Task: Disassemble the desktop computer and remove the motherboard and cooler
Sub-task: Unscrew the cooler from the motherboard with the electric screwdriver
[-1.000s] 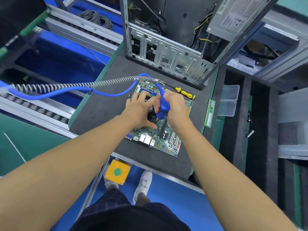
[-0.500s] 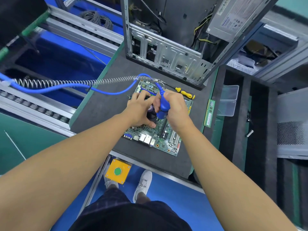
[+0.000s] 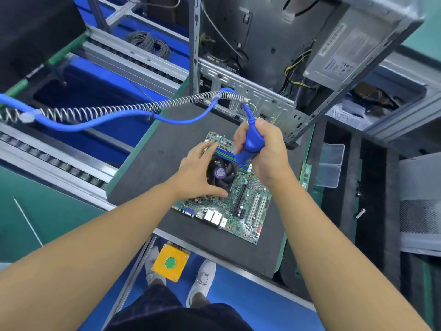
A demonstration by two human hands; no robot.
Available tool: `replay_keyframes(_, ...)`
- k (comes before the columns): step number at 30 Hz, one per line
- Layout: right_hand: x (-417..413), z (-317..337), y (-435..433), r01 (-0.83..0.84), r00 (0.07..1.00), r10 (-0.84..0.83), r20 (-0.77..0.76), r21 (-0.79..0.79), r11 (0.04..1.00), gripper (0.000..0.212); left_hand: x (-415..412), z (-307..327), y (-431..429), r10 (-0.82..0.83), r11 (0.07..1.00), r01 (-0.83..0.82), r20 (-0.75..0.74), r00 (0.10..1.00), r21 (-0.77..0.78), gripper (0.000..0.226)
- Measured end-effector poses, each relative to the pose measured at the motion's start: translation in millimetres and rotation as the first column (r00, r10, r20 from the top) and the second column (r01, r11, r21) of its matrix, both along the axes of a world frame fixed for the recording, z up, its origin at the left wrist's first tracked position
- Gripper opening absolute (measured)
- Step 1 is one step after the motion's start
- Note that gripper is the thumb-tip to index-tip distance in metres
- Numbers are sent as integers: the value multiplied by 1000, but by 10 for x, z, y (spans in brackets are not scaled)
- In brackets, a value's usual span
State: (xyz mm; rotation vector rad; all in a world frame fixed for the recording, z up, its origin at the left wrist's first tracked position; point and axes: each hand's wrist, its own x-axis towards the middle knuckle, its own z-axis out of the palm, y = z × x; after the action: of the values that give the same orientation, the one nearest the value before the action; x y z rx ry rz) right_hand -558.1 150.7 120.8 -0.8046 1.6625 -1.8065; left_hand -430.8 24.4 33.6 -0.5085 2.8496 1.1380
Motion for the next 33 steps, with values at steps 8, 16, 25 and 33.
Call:
replay_keyframes(8,26,-140,-652,-6,1000,4,29,57,998,44,118,-20,-157,272,934,-286,94,958,216,50)
replay_keyframes(16,-21,-216,-736,9,996,-10,87,7,1000,41,97,-121,-225,312,883,-304,36,949,359,34)
replay_keyframes(25,68,-301,-809,-8,996,5,94,35,999,41,-171,-71,-502,142,986,-143,19,990,82,15)
replay_keyframes(33,96,-410,-737,12,992,-22,123,82,997,41,-226,-191,-488,230,938,-234,47,972,254,12)
